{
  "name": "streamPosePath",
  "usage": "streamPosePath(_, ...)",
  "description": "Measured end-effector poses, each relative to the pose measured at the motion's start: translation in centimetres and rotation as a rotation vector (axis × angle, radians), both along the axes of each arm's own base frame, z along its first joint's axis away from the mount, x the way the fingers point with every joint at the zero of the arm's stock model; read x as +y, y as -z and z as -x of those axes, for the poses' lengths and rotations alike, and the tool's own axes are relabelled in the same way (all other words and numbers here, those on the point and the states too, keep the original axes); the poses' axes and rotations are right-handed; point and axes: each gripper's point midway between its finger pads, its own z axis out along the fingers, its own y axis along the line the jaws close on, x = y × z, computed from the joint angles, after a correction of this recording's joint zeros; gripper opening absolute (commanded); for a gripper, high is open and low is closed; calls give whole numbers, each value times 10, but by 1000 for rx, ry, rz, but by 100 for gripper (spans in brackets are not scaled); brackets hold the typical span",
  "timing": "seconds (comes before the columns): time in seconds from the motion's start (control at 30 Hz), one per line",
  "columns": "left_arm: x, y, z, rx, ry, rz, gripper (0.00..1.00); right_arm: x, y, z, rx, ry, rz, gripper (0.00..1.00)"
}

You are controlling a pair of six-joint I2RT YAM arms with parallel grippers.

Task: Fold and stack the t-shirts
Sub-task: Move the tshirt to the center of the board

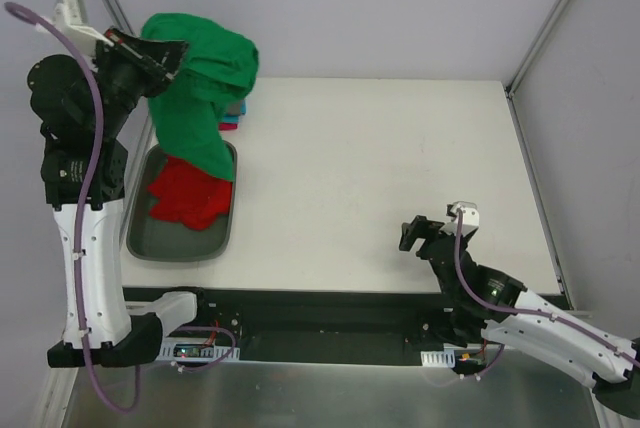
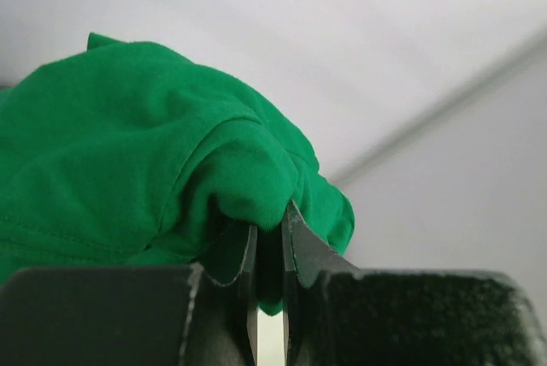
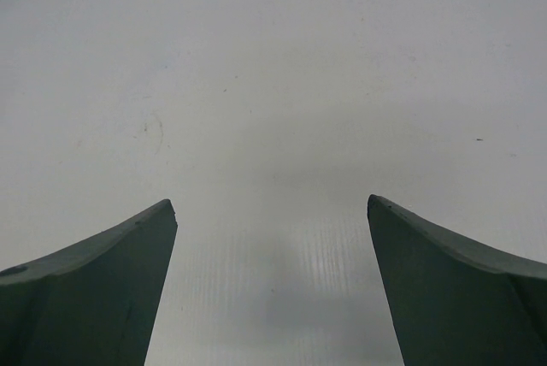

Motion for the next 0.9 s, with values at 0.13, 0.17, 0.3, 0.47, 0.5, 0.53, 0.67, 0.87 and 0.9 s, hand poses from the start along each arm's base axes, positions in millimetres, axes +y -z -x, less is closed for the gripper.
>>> streamPosePath(0.13, -79, -4, 17, -40, 322, -40, 0, 0, -3, 0, -8, 6, -31, 96)
streamPosePath(0.17, -94, -3, 19, -43, 387, -45, 0, 0, -4, 0, -10, 7, -38, 96)
streamPosePath(0.3, -161, 3, 24, -42, 650, -68, 0, 1, -7, 0, -18, 13, -67, 96)
streamPosePath(0.47, -233, 51, 11, 49, 888, -121, 2, -5, -5, 2, -11, 33, -75, 96)
streamPosePath(0.5, -241, 58, 11, 64, 913, -129, 9, -7, -3, 3, -6, 41, -70, 96)
streamPosePath(0.53, -248, 68, 9, 79, 934, -140, 21, -10, -1, 4, 1, 51, -68, 96)
streamPosePath(0.67, -254, 132, -9, 182, 915, -219, 99, -24, 2, 10, 23, 98, -71, 96)
streamPosePath(0.87, -218, 250, -35, 447, 664, -354, 99, -36, 2, 17, 55, 137, -72, 96)
streamPosePath(0.9, -209, 270, -32, 493, 626, -378, 99, -37, 2, 18, 60, 139, -65, 96)
